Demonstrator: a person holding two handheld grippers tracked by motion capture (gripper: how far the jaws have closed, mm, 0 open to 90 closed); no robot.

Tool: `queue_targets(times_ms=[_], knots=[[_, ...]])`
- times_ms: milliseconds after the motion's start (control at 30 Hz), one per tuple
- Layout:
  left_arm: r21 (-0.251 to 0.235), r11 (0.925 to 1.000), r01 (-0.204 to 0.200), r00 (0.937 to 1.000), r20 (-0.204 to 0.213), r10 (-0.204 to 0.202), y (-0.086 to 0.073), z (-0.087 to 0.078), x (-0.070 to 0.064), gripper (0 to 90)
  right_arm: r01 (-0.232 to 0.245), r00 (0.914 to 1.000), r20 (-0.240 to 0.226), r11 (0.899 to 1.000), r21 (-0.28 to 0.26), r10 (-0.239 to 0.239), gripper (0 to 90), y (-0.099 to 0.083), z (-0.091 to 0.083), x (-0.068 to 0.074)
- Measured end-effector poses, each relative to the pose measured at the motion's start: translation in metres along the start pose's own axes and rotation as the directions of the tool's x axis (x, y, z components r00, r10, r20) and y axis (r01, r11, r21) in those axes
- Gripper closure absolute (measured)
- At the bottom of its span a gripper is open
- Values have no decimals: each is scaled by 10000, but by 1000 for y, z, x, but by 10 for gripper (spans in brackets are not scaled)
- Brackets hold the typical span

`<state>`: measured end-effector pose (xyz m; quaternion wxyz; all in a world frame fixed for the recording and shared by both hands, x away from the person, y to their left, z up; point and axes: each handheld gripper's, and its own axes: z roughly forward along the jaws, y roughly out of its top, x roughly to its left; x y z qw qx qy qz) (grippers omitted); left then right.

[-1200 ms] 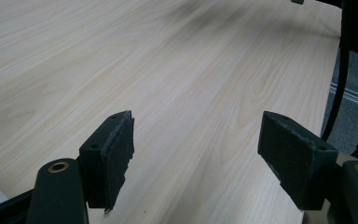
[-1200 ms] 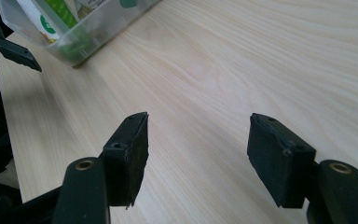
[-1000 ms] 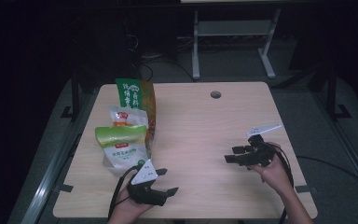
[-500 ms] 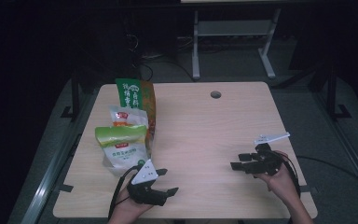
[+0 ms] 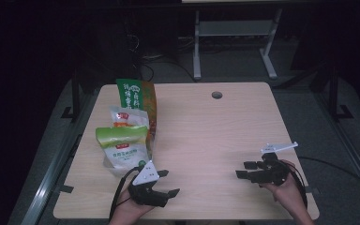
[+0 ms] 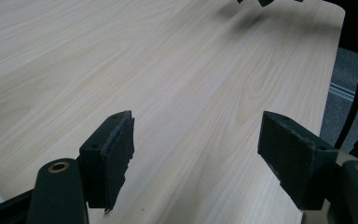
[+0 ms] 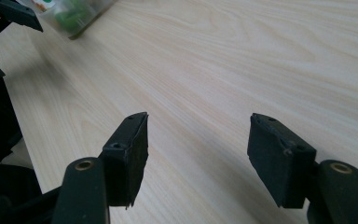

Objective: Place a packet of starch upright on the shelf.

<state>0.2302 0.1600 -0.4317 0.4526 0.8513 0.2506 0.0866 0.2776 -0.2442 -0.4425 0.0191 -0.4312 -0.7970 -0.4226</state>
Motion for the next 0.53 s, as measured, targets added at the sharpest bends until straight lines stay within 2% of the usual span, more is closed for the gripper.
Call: queue_targets(times_ms=[367, 533], knots=[[25, 10000, 30, 10000, 85, -30, -1, 0, 0, 266, 63, 10000, 11, 9999, -82, -63, 374, -11, -1, 5], [-41, 10000, 61, 9998, 182, -60, -1, 0, 0, 266, 8, 10000, 76, 9995, -330, -5, 375, -19, -4, 10]])
